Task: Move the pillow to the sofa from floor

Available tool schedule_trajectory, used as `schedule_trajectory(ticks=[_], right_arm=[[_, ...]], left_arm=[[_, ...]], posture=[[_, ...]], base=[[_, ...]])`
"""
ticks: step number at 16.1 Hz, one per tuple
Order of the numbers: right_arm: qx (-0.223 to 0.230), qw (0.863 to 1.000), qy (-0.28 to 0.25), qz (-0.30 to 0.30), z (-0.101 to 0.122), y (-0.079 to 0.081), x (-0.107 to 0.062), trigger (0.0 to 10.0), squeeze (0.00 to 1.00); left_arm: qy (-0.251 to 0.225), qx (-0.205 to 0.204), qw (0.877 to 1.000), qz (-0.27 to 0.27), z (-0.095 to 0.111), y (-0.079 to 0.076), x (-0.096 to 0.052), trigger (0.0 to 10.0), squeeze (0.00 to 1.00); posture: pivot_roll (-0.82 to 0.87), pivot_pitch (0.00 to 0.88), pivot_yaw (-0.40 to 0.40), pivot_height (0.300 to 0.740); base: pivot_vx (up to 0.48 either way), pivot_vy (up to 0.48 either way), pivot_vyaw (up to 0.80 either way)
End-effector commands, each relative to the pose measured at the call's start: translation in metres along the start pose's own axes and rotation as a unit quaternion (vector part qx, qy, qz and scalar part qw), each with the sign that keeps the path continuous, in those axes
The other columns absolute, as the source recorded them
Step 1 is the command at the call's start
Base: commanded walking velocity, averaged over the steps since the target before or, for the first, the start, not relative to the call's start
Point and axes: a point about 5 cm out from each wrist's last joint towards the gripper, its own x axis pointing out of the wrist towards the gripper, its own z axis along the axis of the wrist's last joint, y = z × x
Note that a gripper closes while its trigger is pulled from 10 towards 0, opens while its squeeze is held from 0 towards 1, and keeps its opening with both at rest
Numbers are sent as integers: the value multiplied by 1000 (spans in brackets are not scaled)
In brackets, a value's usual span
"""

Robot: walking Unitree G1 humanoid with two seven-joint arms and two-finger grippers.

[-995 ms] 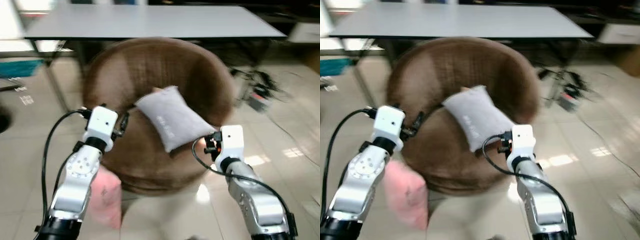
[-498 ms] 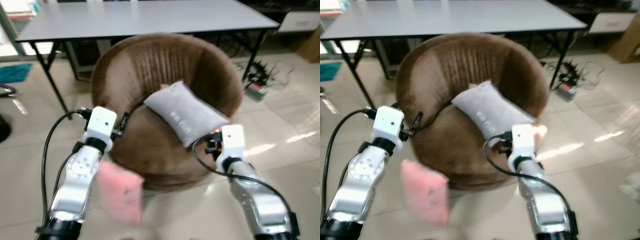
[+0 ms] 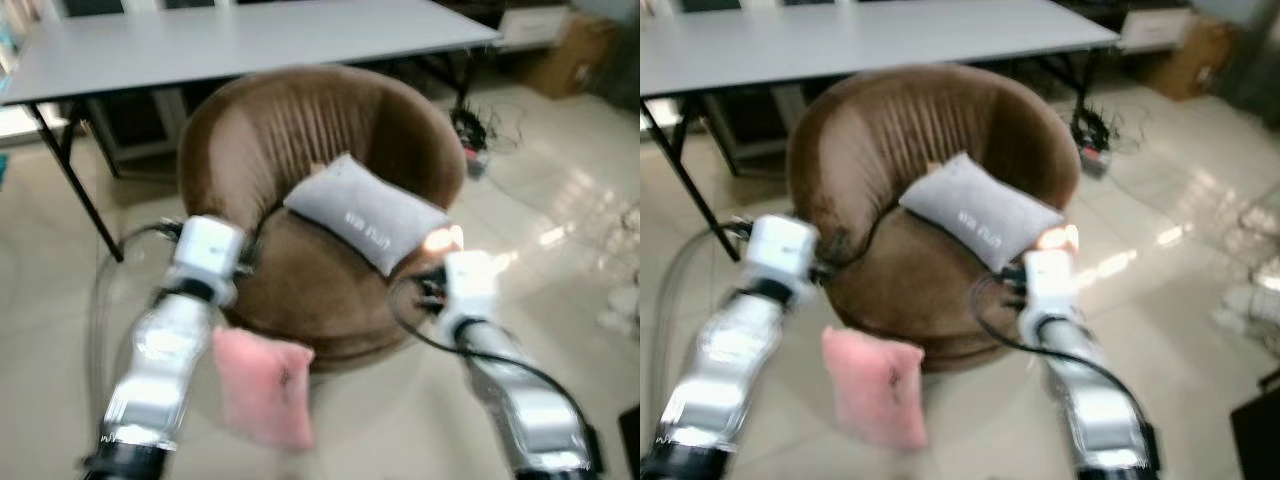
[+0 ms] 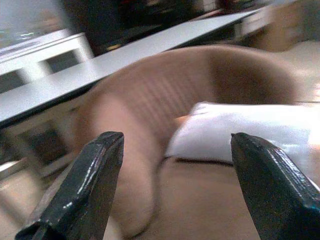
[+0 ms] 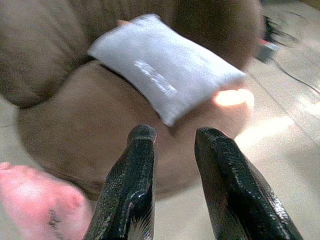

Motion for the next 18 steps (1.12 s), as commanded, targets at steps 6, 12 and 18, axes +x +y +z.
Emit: schedule_trajectory(ticks=[6, 12, 18], right_arm=[[4, 1000, -3, 11, 2, 6, 0, 10000, 0], [5, 1000, 1, 15, 0, 7, 0, 10000, 0], [5, 1000, 3, 17, -1, 7, 0, 10000, 0]], left_arm=[[2, 11, 1000, 11, -1, 10, -2, 10000, 0], [5, 14, 1000, 10, -2, 10, -3, 10000, 0], [6, 14, 1000, 10, -3, 10, -3, 10000, 0]], posture=[[-6, 11, -8, 740], [-3, 18, -7, 740], [-4, 22, -10, 740]], base=[[0, 458, -800], [0, 458, -738], [0, 457, -781]])
